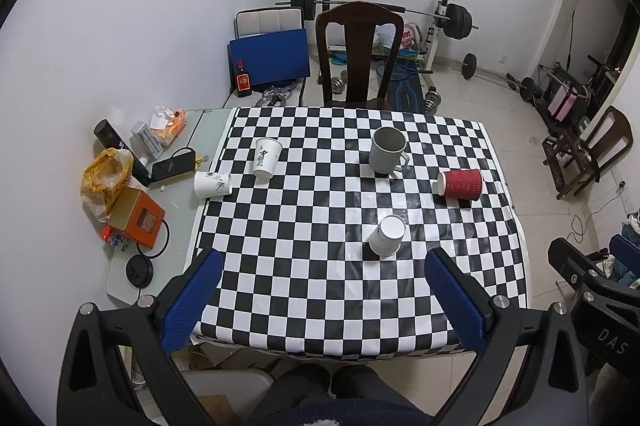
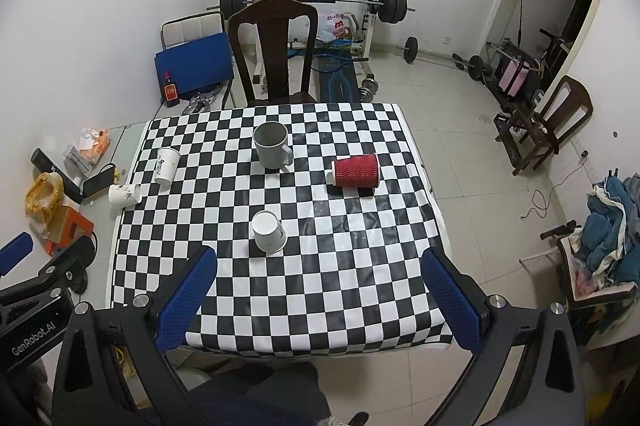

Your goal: Flip cup upside down

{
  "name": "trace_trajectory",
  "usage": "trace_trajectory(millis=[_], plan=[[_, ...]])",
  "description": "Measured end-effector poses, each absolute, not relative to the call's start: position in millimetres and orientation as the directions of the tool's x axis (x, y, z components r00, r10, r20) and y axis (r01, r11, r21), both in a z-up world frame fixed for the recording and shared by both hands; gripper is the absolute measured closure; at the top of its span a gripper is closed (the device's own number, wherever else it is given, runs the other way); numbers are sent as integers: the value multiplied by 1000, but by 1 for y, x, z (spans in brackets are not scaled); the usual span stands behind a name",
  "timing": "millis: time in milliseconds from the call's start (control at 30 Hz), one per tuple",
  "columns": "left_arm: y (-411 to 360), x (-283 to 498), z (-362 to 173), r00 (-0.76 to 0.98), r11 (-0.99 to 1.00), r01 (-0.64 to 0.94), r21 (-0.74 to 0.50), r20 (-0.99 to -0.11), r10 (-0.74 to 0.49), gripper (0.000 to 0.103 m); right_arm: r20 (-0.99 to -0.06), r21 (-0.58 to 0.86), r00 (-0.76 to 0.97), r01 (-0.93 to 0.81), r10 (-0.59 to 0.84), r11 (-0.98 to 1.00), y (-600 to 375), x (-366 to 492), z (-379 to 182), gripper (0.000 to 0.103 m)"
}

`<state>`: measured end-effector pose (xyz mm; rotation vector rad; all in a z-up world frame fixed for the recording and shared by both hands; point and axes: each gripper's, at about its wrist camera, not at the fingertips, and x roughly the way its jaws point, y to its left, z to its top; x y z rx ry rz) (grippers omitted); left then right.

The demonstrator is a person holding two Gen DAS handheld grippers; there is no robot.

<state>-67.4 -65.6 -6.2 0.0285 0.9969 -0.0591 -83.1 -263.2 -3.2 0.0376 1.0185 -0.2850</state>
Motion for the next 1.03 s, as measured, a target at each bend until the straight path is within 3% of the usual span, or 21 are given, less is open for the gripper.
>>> trace_trajectory(millis=[1033], plan=[[-62,-69,-6,543,998,64,-4,-839,-38,0,-848,-92,486,259,-212,961,-262,-84,1,0]])
